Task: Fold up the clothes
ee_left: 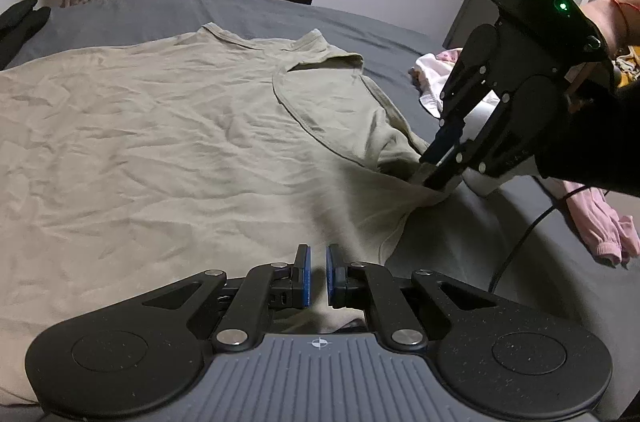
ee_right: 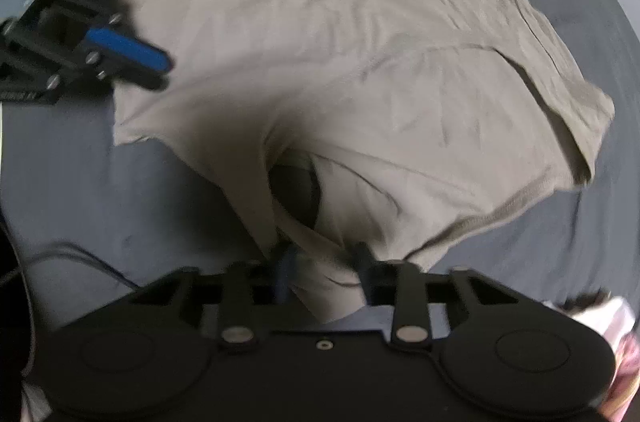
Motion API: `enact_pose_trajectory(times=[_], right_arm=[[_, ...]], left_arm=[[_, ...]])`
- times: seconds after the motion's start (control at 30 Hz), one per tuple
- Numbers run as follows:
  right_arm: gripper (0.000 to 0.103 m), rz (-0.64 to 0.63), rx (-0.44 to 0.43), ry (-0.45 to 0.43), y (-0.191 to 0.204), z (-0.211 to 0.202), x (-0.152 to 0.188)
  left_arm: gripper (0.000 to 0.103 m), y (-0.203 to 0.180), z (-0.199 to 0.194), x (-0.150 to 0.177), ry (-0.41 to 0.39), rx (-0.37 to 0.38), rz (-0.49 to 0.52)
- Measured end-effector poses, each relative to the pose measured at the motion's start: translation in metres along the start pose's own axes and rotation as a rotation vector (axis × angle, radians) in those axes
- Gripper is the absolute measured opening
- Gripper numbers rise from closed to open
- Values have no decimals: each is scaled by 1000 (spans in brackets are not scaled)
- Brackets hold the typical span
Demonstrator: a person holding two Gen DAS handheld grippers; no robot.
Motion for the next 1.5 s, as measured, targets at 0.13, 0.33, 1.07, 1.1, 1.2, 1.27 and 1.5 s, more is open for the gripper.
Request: enact_pose_trajectory(times=[0.13,0.33,1.07,1.1,1.2,1.27,1.5], right_arm=[[12,-56,13,34,5,-1,2],[12,22,-11,-26,-7,-28,3],[12,454,74,-104,-70,-4,-24],[12,475,61,-110,-72,-6,-23],[12,485,25,-107,-74,-13,-20],[12,463,2,-90,-73,-20,-20],[12,505,-18,-192,-77,-42,-23]], left_arm=[[5,4,0,2,-24,7,15],[5,15,1,2,-51,26,-51],[5,10,-3,-11,-150,134,-90],[5,8,-3,-11,-149,144,-83],[5,0,-2,-11,-144,156,-54],[5,-4,1,-11,-139,160,-38],[5,-9,22,-23,-118,151,-85]])
Point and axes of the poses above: each gripper's, at about its wrist camera, not at the fingertips, and z roughly the way its jaws point, y to its left, x to its underside, the point moved 4 cm from there along z, roughly the way its jaws point, and after that the axes turned 14 degrees about -x, right-handed, at the moved point
